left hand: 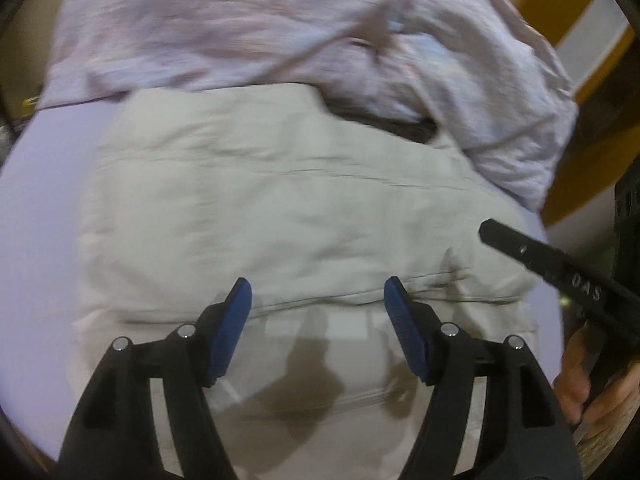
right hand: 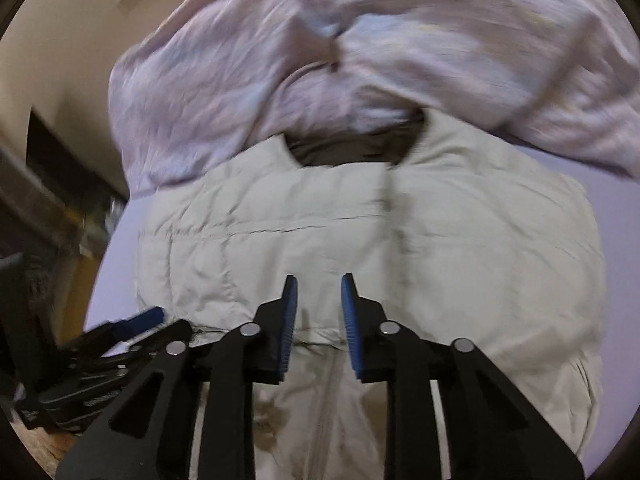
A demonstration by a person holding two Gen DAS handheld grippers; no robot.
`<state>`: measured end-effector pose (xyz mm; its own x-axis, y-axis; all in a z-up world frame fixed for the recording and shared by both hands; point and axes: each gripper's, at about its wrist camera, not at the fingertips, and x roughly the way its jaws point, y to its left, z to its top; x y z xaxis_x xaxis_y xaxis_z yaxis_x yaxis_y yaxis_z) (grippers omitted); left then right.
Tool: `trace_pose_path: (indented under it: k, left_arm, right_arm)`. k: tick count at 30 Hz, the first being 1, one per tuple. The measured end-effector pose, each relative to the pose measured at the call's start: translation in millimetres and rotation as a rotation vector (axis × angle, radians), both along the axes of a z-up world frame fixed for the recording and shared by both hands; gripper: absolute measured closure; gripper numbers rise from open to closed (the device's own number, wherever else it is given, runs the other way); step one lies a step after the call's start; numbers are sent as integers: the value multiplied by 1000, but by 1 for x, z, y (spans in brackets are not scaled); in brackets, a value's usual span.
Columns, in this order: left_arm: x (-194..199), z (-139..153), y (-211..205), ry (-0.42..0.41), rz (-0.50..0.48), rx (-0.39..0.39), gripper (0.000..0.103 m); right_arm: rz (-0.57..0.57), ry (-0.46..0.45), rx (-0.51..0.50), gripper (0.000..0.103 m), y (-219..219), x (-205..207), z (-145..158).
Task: Fold large clothes
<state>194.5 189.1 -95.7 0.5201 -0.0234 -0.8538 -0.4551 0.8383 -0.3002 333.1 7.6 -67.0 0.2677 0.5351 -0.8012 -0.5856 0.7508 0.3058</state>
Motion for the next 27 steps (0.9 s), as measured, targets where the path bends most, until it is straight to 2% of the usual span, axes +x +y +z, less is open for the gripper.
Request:
trace_pose_path:
  k: [3, 6, 9, 10, 16, 19, 21, 23, 25, 27]
  left_arm:
    - [-31, -2, 25, 29, 65, 43, 32]
    - [-55, -4, 44, 52, 113, 75, 31]
    - [-79, -10, 60, 82, 156, 96, 30]
    - [-86, -11, 64, 92, 168, 98, 30]
    - [-118, -22, 83, 139, 223, 98, 29]
    - [-130, -21, 88, 137, 218, 88, 24]
    - [-136, -18, 89, 122, 209, 81, 21]
    - [-144, -16, 92, 106, 196, 69, 19]
    - [-152, -18, 97, 106, 181, 40, 18]
    - [-160, -23, 100, 127, 164, 10, 18]
  right_arm:
    - [20, 2, -58, 81, 26, 7, -13]
    - [-13, 29, -119, 81, 34, 18, -31]
    - [-57, 132, -193, 83, 31, 29, -64]
    - [-72, 178, -248, 84, 30, 27, -71]
    - [-87, 136, -250, 84, 29, 24, -83]
    - [-99, 213, -207, 83, 25, 34, -79]
    - [-110, 311, -130, 73, 8, 39, -71]
    - [-104, 380, -40, 35, -17, 38, -55]
    - [-105, 367, -7, 24, -46, 34, -38]
    - [-115, 362, -10, 24, -80, 30, -27]
